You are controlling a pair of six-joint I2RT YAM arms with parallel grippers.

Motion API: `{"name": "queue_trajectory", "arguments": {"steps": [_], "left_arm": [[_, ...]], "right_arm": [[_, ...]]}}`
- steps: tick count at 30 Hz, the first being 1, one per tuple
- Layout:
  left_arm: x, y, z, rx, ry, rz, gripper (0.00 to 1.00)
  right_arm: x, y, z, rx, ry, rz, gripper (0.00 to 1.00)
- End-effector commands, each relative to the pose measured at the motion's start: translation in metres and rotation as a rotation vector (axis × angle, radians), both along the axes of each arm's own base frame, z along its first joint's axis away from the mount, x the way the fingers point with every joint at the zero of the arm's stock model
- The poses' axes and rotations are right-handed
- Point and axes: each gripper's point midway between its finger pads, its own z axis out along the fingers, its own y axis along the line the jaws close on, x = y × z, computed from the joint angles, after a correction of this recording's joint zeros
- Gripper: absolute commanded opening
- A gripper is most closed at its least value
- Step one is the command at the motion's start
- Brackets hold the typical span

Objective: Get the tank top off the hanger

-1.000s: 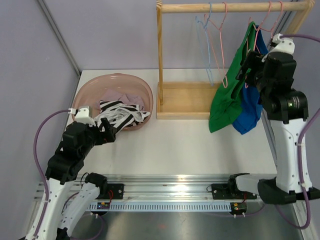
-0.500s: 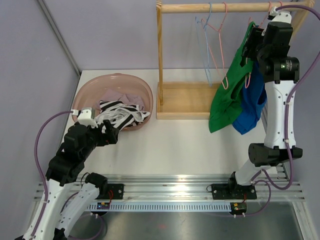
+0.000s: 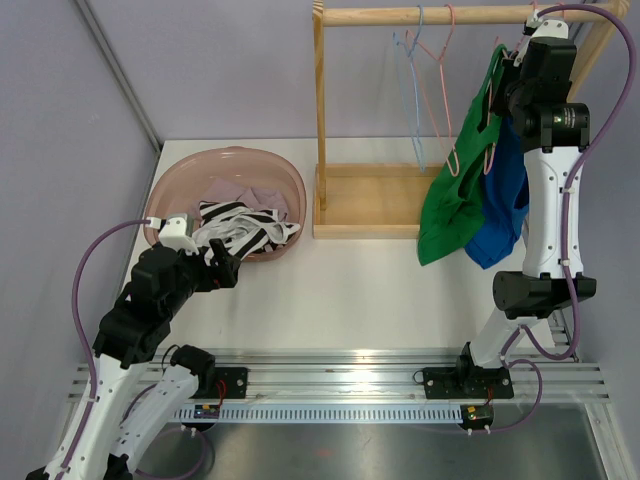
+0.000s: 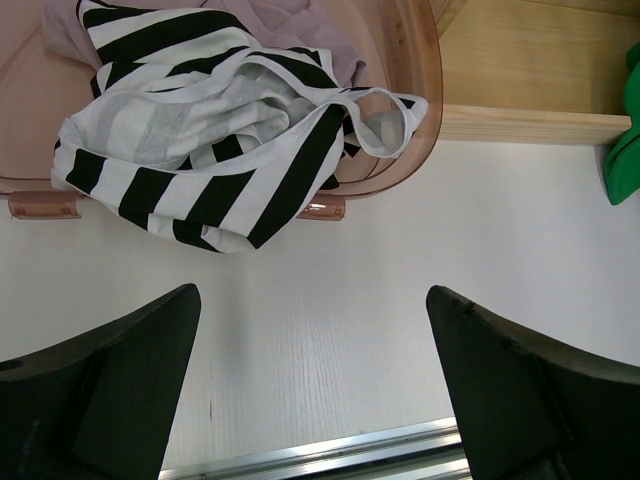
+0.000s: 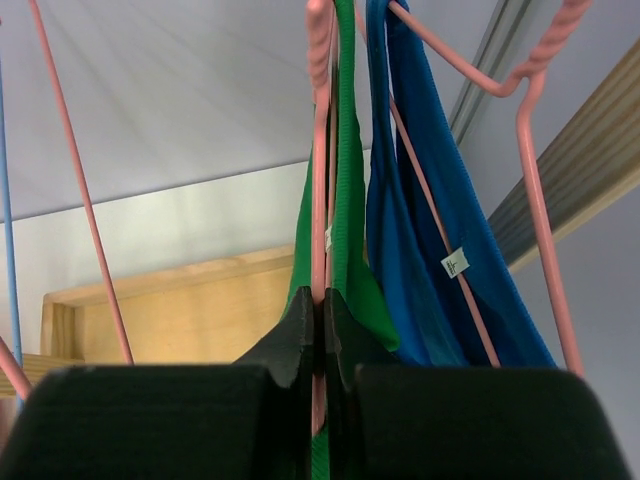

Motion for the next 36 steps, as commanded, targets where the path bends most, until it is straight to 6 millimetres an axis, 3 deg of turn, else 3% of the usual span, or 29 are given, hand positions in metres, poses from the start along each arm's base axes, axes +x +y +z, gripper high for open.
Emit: {"name": "queue_trajectory", "arguments": {"steps": [1,9,17,20,22,24,25,26,27,28,29,31,33,34,36], "left_arm": [[0.006,-0.009,0.010,-0.030,-0.042,-0.033,0.99],[0.006,-0.009,0.009,-0.029,-0.037,-0.029,0.99],[0.005,-0.008,0.010,-0.031,-0.043,-0.027,0.99],[0.004,-0.009,0.011,-0.034,-0.050,-0.032,0.99],[0.003,-0.010,0.014,-0.037,-0.058,-0.044,0.99],[0.002,-0.013,0.016,-0.043,-0.069,-0.063,0.99],[-0.001,-0.017,0.017,-0.049,-0.076,-0.095,0.99],[-0.002,-0.019,0.020,-0.054,-0.090,-0.106,0.99],[-0.004,-0.023,0.024,-0.066,-0.100,-0.137,0.99],[-0.007,-0.030,0.026,-0.078,-0.107,-0.181,0.99],[-0.010,-0.034,0.029,-0.086,-0.116,-0.209,0.99],[-0.013,-0.044,0.034,-0.108,-0.127,-0.268,0.99],[-0.012,-0.049,0.037,-0.121,-0.125,-0.290,0.99],[-0.013,-0.055,0.038,-0.142,-0.119,-0.316,0.99],[-0.012,-0.066,0.042,-0.184,-0.118,-0.349,0.99]], "right_arm": [[-0.017,0.006,0.046,0.010,-0.122,0.035,0.00],[-0.053,0.016,0.105,0.042,-0.289,0.084,0.00],[-0.093,0.031,0.120,0.089,-0.323,0.159,0.00],[-0.114,0.042,0.108,0.121,-0.280,0.209,0.00],[-0.125,0.050,0.080,0.142,-0.191,0.247,0.00],[-0.153,0.055,0.073,0.159,-0.182,0.270,0.00],[-0.153,0.058,0.044,0.178,-0.111,0.282,0.00],[-0.177,0.061,0.047,0.184,-0.140,0.296,0.00],[-0.185,0.063,0.039,0.199,-0.136,0.301,0.00],[-0.188,0.067,0.012,0.221,-0.071,0.316,0.00],[-0.208,0.069,0.011,0.224,-0.090,0.329,0.00],[-0.219,0.071,-0.024,0.247,-0.012,0.328,0.00],[-0.241,0.074,-0.040,0.259,0.014,0.336,0.00],[-0.245,0.076,-0.062,0.277,0.069,0.338,0.00],[-0.264,0.085,-0.077,0.306,0.085,0.384,0.00]]}}
